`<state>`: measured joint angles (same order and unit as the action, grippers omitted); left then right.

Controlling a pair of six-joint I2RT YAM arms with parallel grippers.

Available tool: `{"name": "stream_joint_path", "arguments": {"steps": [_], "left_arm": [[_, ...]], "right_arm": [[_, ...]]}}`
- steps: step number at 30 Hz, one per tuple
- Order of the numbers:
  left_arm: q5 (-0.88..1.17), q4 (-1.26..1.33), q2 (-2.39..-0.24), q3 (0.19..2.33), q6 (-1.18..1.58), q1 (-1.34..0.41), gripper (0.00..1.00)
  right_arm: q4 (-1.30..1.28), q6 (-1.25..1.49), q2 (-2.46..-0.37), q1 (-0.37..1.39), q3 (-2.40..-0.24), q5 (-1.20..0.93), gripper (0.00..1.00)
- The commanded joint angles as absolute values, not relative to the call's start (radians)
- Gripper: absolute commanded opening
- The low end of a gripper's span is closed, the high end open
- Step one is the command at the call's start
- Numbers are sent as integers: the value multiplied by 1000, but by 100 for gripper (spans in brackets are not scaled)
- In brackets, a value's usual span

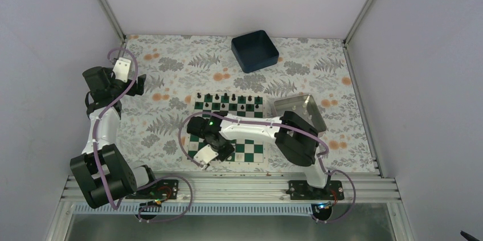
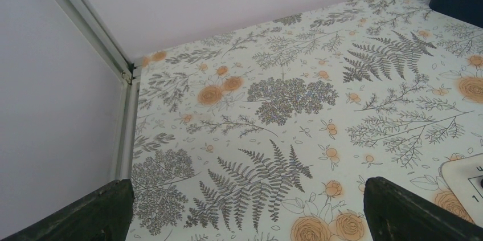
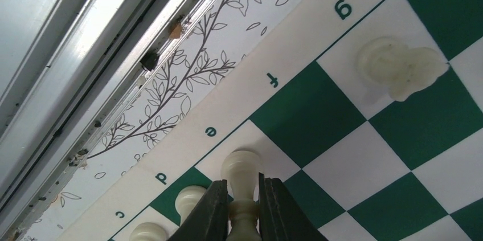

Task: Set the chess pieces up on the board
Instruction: Place the chess piece on the chessboard.

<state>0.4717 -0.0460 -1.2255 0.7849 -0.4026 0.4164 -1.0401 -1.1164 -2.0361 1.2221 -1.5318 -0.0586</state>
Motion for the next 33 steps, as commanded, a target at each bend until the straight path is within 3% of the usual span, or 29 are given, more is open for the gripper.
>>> {"name": "stream_joint_path", "arguments": {"steps": [1, 13, 25, 33], "left_arm": [[499, -38, -1223, 779, -397, 417, 100], [498, -37, -1227, 776, -397, 417, 100], [505, -41, -1225, 776, -401, 417, 100], [500, -42, -1217, 776, -400, 417, 100]], "right_arm": [[-1040, -1109, -2048, 1216, -1516, -64, 12], [-1017, -1103, -2052, 1216, -1510, -62, 15], [-1025, -1084, -2029, 1207, -1516, -52, 32], [-1112, -1052, -1910, 1158, -1593, -120, 34]]}}
